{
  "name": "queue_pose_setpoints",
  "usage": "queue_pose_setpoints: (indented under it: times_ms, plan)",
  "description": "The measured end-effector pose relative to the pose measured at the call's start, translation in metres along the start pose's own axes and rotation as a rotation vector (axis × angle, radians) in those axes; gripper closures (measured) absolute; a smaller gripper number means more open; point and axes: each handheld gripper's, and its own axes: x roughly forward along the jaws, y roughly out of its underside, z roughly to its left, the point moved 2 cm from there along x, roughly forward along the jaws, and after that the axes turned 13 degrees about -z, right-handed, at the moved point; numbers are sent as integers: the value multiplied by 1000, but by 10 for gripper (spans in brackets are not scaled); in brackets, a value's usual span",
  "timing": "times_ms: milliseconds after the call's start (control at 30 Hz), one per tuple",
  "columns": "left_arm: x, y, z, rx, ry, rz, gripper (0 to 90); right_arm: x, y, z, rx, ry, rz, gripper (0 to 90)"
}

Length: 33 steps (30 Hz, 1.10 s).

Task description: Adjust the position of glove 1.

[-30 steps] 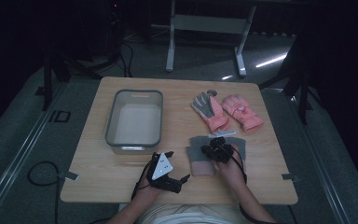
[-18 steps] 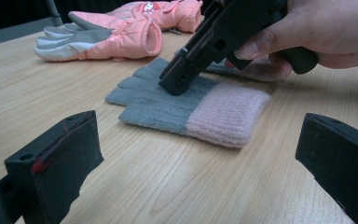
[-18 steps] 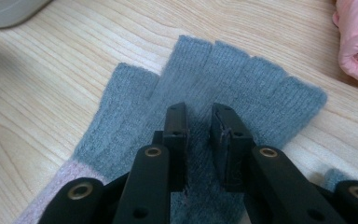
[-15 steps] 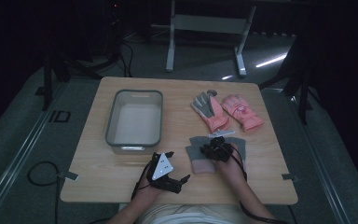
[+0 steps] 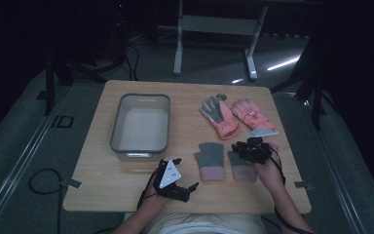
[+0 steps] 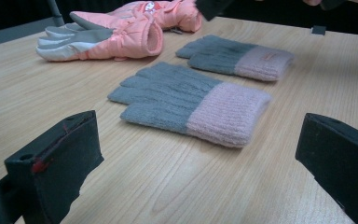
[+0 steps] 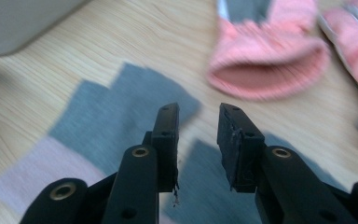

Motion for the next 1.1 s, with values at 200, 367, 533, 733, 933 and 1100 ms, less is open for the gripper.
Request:
queue_pose_setpoints:
  times_ms: [200, 367, 533, 733, 933, 1100]
  plan:
    - [0, 0, 0, 2, -2, 2, 0, -12, 25, -16, -5, 9, 55, 658]
    - [0, 0, 0, -3, -2, 2, 0, -9, 43, -16, -1, 5, 89, 633]
    - [0, 0, -1, 7, -1, 5, 0, -8, 52, -21, 29, 37, 96, 635]
    - [0, 0, 0, 1, -3, 3, 0, -5, 58, -25, 34, 21, 107, 635]
    - [0, 0, 0, 1, -2, 5, 0, -3, 58, -25, 38, 42, 110, 755]
    - [0, 0, 0, -5, -2, 1, 0, -3, 59, -24, 56, 68, 96, 798]
